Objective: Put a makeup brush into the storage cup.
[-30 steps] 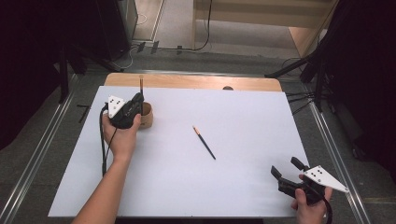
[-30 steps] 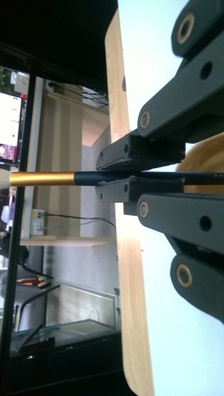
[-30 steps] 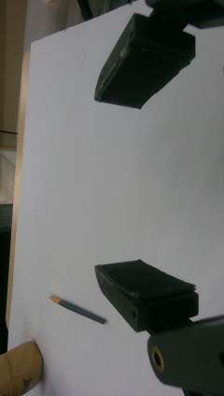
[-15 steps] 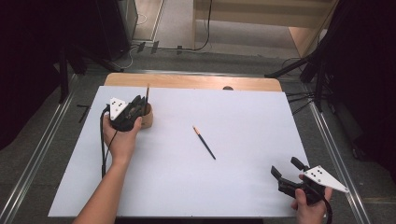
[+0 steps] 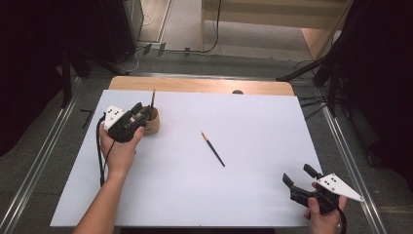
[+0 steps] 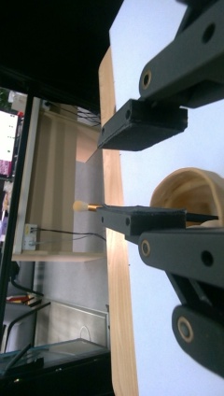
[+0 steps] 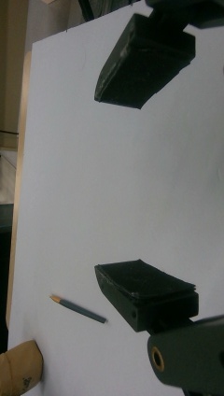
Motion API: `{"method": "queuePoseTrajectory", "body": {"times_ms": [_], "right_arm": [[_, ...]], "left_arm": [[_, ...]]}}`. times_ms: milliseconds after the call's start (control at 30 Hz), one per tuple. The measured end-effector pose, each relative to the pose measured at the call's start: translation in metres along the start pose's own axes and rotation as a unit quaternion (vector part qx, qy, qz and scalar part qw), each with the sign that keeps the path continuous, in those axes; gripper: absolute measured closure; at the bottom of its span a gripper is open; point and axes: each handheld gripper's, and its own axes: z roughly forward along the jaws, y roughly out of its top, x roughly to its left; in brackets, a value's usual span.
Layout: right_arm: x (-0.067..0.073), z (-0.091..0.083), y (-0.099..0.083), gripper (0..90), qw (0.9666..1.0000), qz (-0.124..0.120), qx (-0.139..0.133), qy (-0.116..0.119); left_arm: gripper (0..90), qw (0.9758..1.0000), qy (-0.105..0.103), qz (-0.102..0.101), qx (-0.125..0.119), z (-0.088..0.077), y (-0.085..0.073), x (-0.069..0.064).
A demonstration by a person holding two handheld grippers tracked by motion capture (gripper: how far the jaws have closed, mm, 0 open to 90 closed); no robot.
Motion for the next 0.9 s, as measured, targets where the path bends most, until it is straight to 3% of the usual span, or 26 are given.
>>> {"method": "queuePoseTrajectory", "body": {"times_ms": [33, 233, 367, 467, 533, 567, 600, 667, 800, 900], "right_arm": [[0.0, 0.0, 0.0, 15.9, 1.0, -0.001, -0.001, 0.0], [0.0, 0.0, 0.0, 15.9, 1.0, 0.0, -0.002, 0.0], [0.001, 0.0, 0.0, 15.8, 1.0, -0.002, -0.002, 0.001], [0.001, 0.0, 0.0, 15.3, 1.0, -0.003, -0.001, 0.003], [0.001, -0.001, 0.0, 14.9, 1.0, -0.002, -0.001, 0.001], [0.0, -0.001, 0.0, 14.8, 1.0, -0.002, -0.002, 0.001], [0.0, -0.002, 0.0, 14.8, 1.0, -0.001, -0.002, 0.0], [0.0, -0.003, 0.0, 14.6, 1.0, 0.0, -0.002, 0.0], [-0.001, -0.005, -0.002, 14.4, 1.0, 0.003, -0.002, -0.001], [-0.001, -0.005, -0.002, 14.4, 1.0, 0.004, -0.002, -0.001]], "left_arm": [[56.4, 0.9999, -0.006, -0.008, 0.002, -0.004, 0.0, 0.002], [44.5, 0.9998, -0.014, -0.005, 0.009, -0.019, 0.001, -0.001], [37.1, 0.9991, -0.018, -0.015, 0.035, -0.03, 0.002, -0.001], [24.0, 0.9987, -0.023, -0.014, 0.044, -0.037, 0.001, -0.002], [17.5, 0.9976, -0.024, 0.003, 0.065, -0.041, 0.001, -0.003], [13.6, 0.9969, -0.014, 0.01, 0.077, -0.044, 0.0, -0.005], [12.4, 0.9969, -0.013, 0.01, 0.076, -0.047, -0.002, -0.006], [12.5, 0.9963, -0.028, 0.008, 0.081, -0.051, -0.004, -0.007], [0.0, 0.9931, -0.076, 0.011, 0.089, -0.06, -0.01, -0.009], [0.0, 0.9928, -0.079, 0.018, 0.088, -0.064, -0.013, -0.011]]}}
